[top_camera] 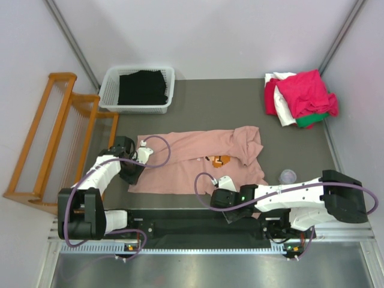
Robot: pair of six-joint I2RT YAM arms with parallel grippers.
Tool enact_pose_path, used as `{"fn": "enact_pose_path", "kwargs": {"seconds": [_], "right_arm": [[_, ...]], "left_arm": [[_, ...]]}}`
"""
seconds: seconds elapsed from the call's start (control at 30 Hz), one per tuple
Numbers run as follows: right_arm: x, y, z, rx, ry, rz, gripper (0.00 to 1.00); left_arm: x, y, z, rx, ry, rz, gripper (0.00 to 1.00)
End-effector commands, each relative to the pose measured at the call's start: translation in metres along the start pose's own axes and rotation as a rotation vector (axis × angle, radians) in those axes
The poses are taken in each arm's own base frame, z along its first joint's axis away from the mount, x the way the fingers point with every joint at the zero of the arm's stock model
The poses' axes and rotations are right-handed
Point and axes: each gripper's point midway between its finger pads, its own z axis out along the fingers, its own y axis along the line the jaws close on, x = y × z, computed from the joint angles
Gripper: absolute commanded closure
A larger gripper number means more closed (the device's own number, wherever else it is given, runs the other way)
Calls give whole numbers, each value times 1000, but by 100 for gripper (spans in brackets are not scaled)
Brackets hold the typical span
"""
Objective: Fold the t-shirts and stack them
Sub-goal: Fold the tshirt
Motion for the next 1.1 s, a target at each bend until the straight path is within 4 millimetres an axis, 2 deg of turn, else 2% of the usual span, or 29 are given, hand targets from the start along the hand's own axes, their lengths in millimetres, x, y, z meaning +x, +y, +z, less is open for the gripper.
{"fn": "enact_pose_path", "kwargs": {"seconds": [0.0,0.13,0.23,0.33,0.5,0.63,0.83,1.07], "right_arm": [[3,4,5,-3,-2,7,65],[5,2,6,3,3,11,74],[8,1,7,8,10,17,76],[12,-3,10,21,26,15,76],[19,-14,12,72,44,3,70],[21,-17,22,133,79,-29,65],[28,-15,30,129,110,-35,65],[33,-28,38,228,145,-40,70]], "left_arm": [[-10,6,-1,-15,-35,-1,76],[-9,8,5,-27,-37,-9,75],[-10,8,9,-17,-30,-12,74],[-12,9,10,-14,-31,-11,75],[-20,8,4,3,-49,-12,75],[-22,6,-1,10,-62,-16,75],[-21,5,-10,-1,-70,-3,75],[-25,1,-13,25,-84,-10,75]]}}
